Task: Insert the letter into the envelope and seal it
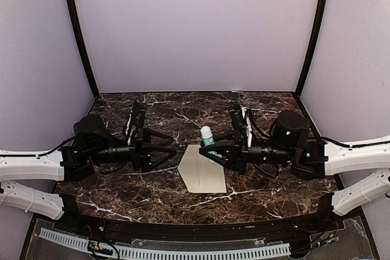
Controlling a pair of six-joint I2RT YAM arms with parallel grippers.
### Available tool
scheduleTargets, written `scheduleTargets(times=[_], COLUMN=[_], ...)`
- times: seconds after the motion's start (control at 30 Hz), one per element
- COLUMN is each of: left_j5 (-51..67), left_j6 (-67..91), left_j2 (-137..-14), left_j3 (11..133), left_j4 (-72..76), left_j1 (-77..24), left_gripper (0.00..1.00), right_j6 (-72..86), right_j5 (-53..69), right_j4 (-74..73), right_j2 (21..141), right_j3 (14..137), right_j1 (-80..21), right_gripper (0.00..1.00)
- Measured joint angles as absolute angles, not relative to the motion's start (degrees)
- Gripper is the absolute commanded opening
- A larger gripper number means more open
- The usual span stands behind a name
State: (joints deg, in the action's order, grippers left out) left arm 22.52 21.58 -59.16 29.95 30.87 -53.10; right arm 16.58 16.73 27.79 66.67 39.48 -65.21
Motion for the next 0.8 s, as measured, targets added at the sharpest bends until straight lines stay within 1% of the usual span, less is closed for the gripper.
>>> scheduleTargets(times=[0.1,0.23,0.5,0.63,0.7,0.8], left_j5=[28.8,33.5,36.3,36.1,35.7,34.6], left_j6=[21.6,21.8,21.7,20.9,20.4,20.0], left_j2=[-59.4,-61.3,-67.3,-69.1,-69.9,-71.1], left_j3=[33.1,36.8,43.3,46.0,47.0,48.5], left_j4=[34.1,37.5,37.6,35.7,34.9,33.6], left_j1=[-53.1,-53.1,-54.4,-55.5,-56.2,-57.5], left_gripper=[0.74,0.74,0.72,0.66,0.61,0.49], right_j6=[16.7,16.9,17.0,17.0,17.0,17.0], right_j5=[18.8,20.4,21.0,20.8,20.6,20.6], right_j4=[28.1,28.1,26.5,25.1,24.9,23.9], right_j2=[67.5,68.4,68.8,68.8,68.8,68.8], right_j3=[40.8,41.8,43.5,44.3,44.5,44.6], right_j1=[-65.2,-65.2,-65.2,-65.2,-65.2,-65.2], right_gripper=[0.0,0.0,0.0,0.0,0.0,0.0])
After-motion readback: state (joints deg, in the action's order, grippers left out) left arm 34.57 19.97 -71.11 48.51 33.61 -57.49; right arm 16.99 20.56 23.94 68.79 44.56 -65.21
